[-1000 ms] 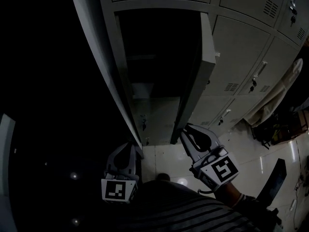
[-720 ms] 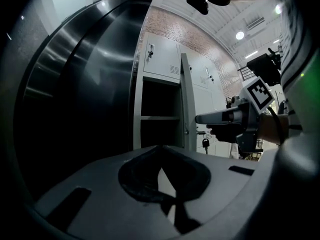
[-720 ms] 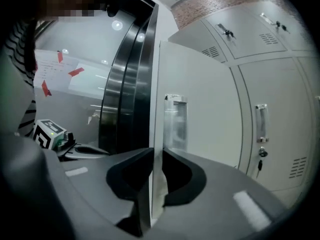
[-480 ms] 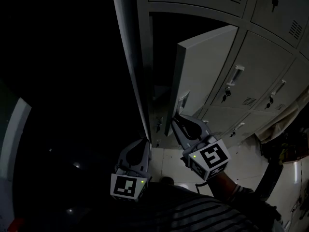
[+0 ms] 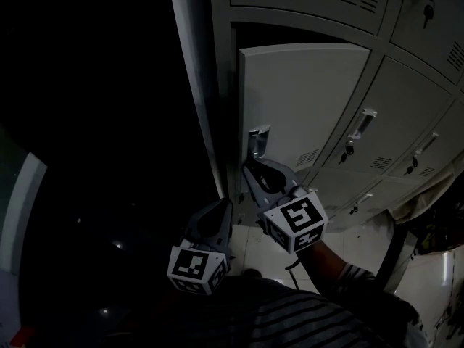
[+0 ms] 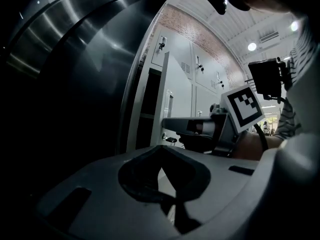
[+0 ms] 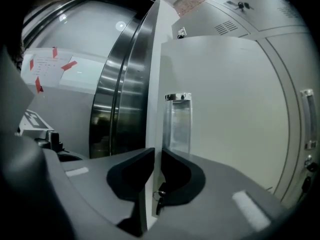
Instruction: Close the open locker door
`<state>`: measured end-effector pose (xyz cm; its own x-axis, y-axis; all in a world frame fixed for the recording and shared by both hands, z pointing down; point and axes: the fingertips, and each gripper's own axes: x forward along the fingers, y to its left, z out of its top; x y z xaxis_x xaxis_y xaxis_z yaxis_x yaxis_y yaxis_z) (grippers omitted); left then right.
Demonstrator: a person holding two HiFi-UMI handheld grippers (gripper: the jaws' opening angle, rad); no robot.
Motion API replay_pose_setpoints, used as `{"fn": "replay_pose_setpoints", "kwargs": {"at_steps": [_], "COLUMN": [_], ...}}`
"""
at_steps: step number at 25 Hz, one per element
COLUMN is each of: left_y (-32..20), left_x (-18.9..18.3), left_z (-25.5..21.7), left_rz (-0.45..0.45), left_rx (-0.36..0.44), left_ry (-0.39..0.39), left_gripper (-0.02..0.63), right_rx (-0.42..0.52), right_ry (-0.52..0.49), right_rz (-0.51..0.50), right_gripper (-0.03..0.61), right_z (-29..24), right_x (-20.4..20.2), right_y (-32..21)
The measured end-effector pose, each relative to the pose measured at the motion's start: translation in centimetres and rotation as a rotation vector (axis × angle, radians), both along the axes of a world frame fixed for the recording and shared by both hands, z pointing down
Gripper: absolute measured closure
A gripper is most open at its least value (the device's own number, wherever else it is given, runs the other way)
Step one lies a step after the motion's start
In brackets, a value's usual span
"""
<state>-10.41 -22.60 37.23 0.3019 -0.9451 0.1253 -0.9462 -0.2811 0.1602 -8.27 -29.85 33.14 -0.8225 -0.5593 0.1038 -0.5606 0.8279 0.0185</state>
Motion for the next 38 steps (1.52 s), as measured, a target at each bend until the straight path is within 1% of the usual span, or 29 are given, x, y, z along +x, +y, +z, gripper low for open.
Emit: {"fn": "replay_pose_setpoints", "kwargs": {"at_steps": [4,10,16,23,24,28,31,35,38], "left_y": [-0.4,-1.4,-2.2,-2.3,-2.3,-2.1,-1.8,-0.9,0.6], "left_x": [-0.3,0.6,0.5,0.1,-0.1,-0.5,-0.5,-1.0,-1.8], "left_z": [0.5,0.7,1.0,0.7,0.8,0.8,0.7,0.5,0.1], "left_rz": [-0.014,0.010,-0.001,-0.024,-0.029,-0.043,-0.039,-0.036,-0.032], "left_rx": [-0.023,-0.028,-0.042,-0.034,-0.036,-0.038,-0.038,-0.034,-0.022], "left_ry": [0.014,0.006,0.010,0.001,0.003,-0.003,-0.006,-0.003,0.008], "left_gripper": [0.609,0.609,0.609,0.609,0.609,0.609,0.609,0.609,0.609], "right_rx": [-0.004,-0.013,0.004,0.006,0.008,0.011,-0.025,-0.043,-0.043], "right_ry": [0.006,0.003,0.036,0.043,0.046,0.038,0.019,0.006,0.014], "right_rz": [-0.003,0.010,0.014,0.048,0.050,0.052,0.040,0.036,0.062], "right_gripper": [0.532,0.532,0.532,0.532,0.555,0.557,0.548,0.548,0.549], "right_z": [0.2,0.3,0.6,0.9,0.9,0.9,1.0,0.6,0.5], "right_x": [-1.2,-2.8,-4.6,-5.1,-5.1,-5.3,-5.3,-4.6,-3.1], "right_y": [-2.0,-5.6,-8.5,-10.7,-10.8,-10.9,-10.6,-8.5,-5.9]}}
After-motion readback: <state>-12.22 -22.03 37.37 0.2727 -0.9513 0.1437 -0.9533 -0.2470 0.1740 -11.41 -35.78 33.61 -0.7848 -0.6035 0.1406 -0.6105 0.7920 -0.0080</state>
